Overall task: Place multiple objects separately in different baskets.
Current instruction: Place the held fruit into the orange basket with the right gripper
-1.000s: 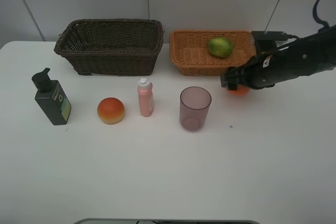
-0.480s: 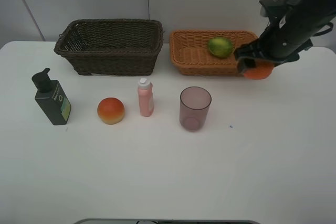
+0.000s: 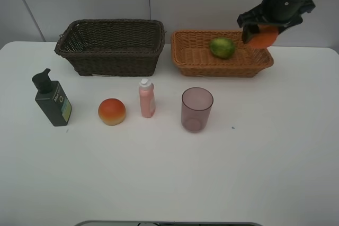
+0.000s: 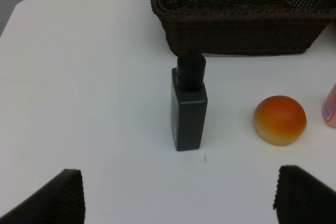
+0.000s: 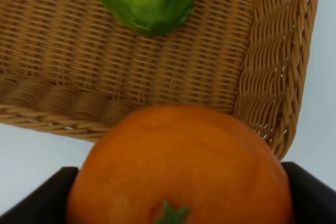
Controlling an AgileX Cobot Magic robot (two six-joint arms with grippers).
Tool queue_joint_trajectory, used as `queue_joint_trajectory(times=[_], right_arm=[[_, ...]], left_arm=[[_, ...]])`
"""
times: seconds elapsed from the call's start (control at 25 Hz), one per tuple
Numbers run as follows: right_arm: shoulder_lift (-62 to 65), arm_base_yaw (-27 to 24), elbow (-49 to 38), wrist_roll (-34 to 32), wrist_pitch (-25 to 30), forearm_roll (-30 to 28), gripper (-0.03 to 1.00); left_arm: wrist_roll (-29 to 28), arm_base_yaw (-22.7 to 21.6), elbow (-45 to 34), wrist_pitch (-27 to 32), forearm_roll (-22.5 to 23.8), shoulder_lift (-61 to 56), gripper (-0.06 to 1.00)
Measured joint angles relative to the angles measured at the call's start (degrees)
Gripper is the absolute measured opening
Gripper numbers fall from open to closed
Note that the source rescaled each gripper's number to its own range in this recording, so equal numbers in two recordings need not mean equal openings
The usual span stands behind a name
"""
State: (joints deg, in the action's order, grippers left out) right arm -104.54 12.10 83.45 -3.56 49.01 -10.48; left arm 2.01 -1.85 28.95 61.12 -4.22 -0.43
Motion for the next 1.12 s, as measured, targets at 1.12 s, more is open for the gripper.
queue_joint_trajectory(times=[1.12], right_arm=[[-19.93,-3.80,14.21,1.41,-6.15,1.09,0.73]], left_arm=[[0.00,0.00,0.00,0.00,0.00,0.00,0.88]])
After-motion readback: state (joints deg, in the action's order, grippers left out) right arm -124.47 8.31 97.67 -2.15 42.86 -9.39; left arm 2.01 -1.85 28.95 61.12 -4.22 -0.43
